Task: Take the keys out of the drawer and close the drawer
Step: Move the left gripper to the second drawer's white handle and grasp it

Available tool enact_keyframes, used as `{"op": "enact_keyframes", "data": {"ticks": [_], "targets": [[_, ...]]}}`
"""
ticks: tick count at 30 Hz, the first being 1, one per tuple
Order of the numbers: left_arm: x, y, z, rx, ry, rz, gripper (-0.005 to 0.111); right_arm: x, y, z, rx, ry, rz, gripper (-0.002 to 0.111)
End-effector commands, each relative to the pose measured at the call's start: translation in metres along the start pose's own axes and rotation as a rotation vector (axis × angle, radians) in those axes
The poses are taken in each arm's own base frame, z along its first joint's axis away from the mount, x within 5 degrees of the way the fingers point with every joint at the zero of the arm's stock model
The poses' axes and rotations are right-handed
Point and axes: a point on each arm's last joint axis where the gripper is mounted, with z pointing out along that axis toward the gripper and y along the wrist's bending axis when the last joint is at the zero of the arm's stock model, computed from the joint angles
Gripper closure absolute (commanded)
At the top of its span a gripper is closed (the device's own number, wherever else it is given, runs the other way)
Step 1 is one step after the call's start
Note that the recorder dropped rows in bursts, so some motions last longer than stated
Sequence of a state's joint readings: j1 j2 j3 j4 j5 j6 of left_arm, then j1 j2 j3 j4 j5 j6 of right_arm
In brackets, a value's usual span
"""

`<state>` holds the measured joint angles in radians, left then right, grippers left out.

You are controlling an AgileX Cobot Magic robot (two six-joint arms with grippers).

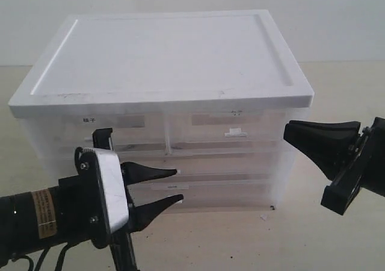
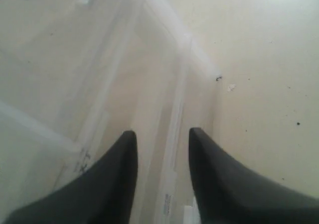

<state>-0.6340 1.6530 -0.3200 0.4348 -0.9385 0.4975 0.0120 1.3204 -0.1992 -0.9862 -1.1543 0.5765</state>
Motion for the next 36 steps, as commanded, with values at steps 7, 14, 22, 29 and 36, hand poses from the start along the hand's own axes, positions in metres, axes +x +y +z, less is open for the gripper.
{"op": "enact_keyframes", "data": {"ticks": [7,14,22,29,36], "targets": [[0.011,0.001,0.003,-0.035,0.121,0.248,0.071,-0.002,0.0,0.0,-0.012,-0.011,-0.016,0.108],[-0.008,-0.012,0.009,-0.124,0.145,0.464,0.071,-0.002,0.0,0.0,-0.009,-0.013,-0.015,0.108],[-0.011,-0.018,0.009,-0.163,0.239,0.516,0.072,-0.001,0.0,0.0,-0.008,-0.006,-0.016,0.108],[0.001,-0.025,0.015,-0.131,0.273,0.521,0.077,-0.001,0.0,0.0,-0.008,-0.006,-0.016,0.108],[0.002,-0.017,0.016,-0.279,0.262,0.533,0.077,-0.001,0.0,0.0,-0.007,-0.004,-0.016,0.108]]}}
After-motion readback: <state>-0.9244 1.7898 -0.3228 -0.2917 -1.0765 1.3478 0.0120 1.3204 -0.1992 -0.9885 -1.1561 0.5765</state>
